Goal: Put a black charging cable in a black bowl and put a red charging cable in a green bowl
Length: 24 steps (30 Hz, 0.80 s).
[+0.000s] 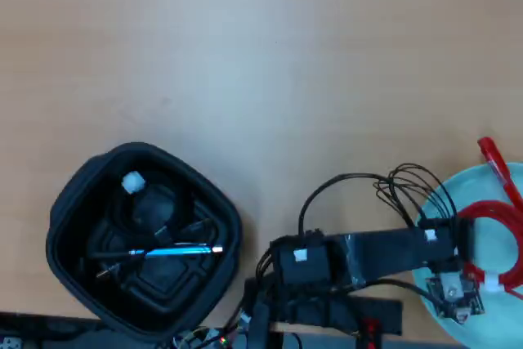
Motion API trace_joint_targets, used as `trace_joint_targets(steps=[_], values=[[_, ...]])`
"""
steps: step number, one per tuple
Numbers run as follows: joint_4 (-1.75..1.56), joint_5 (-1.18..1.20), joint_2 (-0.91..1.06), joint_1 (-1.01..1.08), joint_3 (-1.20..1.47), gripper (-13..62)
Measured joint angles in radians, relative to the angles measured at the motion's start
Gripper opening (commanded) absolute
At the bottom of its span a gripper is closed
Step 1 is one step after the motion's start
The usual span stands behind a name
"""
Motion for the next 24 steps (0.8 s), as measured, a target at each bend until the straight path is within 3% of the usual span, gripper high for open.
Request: trace_joint_targets(steps=[5,7,11,13,21,24], values=[[-0.021,0.000,0.000,0.002,0.055,-1.4],[-0.025,0.000,0.000,0.006,0.058,7.5],[-0.106,-0.002,0.000,0.000,0.109,33.1],[-0.152,-0.002,0.000,-0.002,0.124,40.2],[-0.167,-0.005,0.006,0.003,0.124,40.3],[-0.140,-0.018,0.097,-0.011,0.124,40.2]])
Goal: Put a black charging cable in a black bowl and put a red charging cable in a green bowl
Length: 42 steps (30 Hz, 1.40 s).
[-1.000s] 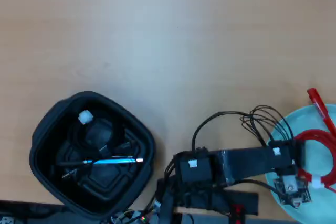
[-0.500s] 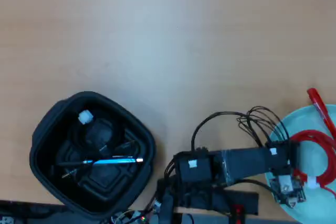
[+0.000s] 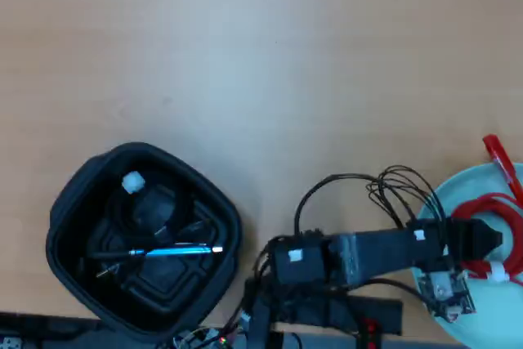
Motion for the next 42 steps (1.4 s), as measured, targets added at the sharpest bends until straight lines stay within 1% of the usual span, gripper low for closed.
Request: trace_joint_targets(steps=[6,10,13,19,27,31,36,40,42], values=[[0.137,-0.005,0.308,-0.043,-0.002,40.3],[0.222,-0.006,0.437,-0.132,-0.002,40.3],[0.227,0.006,0.440,-0.267,0.000,40.3],[0.210,0.011,0.440,-0.690,0.006,40.2],[-0.034,-0.052,0.440,-1.065,0.238,40.2],[-0.264,-0.084,0.440,-1.147,0.436,40.2],[-0.529,-0.193,0.440,-1.187,0.649,40.2],[-0.565,-0.213,0.440,-1.200,0.718,40.0],[-0.569,-0.218,0.440,-1.203,0.755,38.7]])
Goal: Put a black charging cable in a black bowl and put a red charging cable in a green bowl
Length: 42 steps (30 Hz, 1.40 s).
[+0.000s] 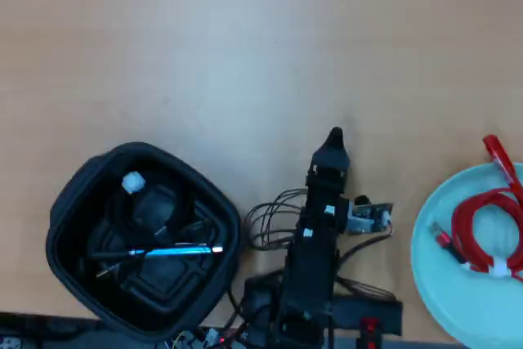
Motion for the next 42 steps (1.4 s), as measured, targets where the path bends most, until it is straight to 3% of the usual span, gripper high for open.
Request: trace_joint_targets(steps=[6,23,34,42], values=[[-0.075,0.000,0.000,0.005,0.084,23.7],[-0.023,0.014,0.000,0.020,0.160,21.4],[0.005,0.049,0.000,0.066,0.161,-6.1],[0.005,0.049,0.000,0.060,0.161,-6.8]])
